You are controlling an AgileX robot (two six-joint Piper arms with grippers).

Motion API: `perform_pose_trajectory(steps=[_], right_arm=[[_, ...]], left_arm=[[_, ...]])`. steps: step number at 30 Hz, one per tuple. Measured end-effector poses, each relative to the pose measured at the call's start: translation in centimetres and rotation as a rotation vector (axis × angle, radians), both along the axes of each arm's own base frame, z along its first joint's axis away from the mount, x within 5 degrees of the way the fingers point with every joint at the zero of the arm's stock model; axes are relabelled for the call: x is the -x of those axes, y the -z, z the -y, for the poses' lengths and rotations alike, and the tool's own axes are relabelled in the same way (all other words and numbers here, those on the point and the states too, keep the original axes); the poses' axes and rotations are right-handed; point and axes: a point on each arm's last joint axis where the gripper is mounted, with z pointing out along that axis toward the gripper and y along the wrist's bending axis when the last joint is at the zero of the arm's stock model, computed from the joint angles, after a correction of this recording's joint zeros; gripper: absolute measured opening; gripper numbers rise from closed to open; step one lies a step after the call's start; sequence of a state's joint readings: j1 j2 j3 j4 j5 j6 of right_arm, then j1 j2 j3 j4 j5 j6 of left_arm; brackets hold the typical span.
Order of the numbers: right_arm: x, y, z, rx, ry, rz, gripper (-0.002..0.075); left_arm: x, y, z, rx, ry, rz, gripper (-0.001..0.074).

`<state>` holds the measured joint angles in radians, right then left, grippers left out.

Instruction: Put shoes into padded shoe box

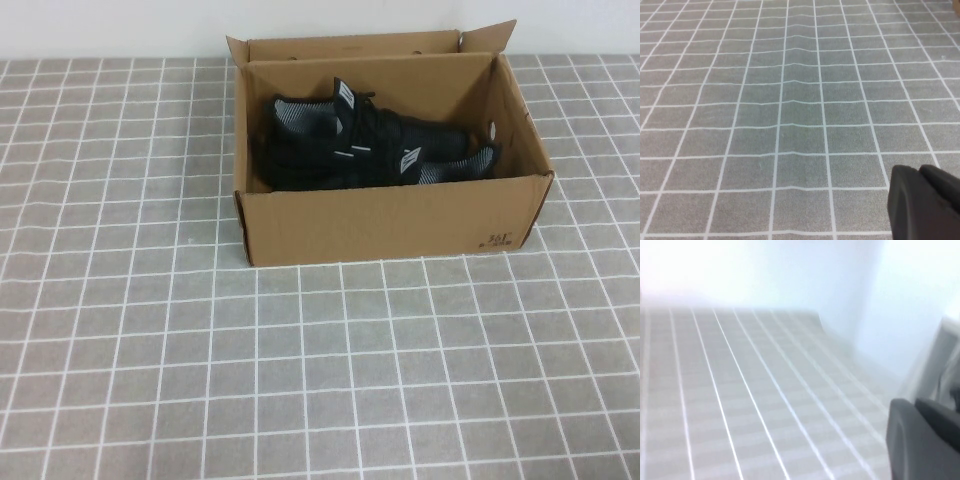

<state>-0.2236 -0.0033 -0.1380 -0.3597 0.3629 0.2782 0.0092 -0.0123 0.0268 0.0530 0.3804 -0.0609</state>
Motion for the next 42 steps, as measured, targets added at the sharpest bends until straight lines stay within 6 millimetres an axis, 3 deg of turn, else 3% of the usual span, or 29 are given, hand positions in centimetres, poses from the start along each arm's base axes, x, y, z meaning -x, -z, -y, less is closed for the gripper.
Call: perform_pose_trajectory(steps=[6,9,42], right_arm=[[-0.6,4.6,0.2,-0.034,0.011,-0.128,-0.0008],[-0.6,5.5,0.2,-0.046,0.014,-0.162,-0.0008],[-0.4,5.8,0.3,-0.041,0.028,-0.196,-0.0008]], left_arm=[[0.0,0.0,0.0,0.0,0.0,0.0,-0.0004],[0.0,0.0,0.0,0.0,0.0,0.0,-0.0004],[0.0,0.0,0.0,0.0,0.0,0.0,-0.0004]])
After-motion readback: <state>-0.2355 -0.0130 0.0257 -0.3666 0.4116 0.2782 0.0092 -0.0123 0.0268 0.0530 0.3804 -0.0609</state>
